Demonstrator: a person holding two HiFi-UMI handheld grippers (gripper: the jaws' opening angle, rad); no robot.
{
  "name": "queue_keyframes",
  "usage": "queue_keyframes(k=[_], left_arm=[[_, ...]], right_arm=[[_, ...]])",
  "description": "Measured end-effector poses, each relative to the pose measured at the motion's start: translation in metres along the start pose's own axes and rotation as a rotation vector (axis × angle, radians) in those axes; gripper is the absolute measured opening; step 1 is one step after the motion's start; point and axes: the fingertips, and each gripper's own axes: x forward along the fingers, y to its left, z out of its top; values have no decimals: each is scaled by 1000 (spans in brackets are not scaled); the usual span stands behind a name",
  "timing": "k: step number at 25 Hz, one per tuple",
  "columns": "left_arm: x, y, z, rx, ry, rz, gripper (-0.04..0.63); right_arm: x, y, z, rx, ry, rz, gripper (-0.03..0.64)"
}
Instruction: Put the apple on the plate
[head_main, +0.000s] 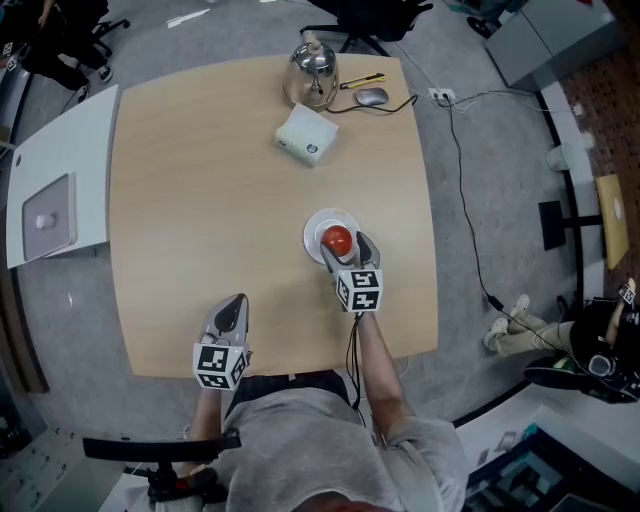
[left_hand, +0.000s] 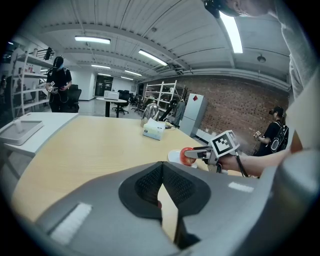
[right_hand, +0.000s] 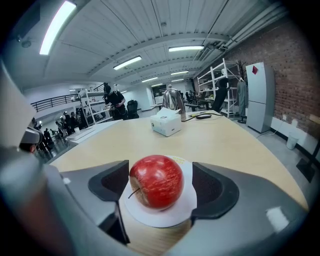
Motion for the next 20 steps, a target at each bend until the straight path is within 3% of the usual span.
queue_keyframes(k=[15,20], left_arm=[[-21,-10,3,14,-38,11,20],[-33,-11,5,18,-63,23,20]], right_arm=[[-23,10,9,-27,-34,10,393],[-37,16,14,-41,-58,5,357]])
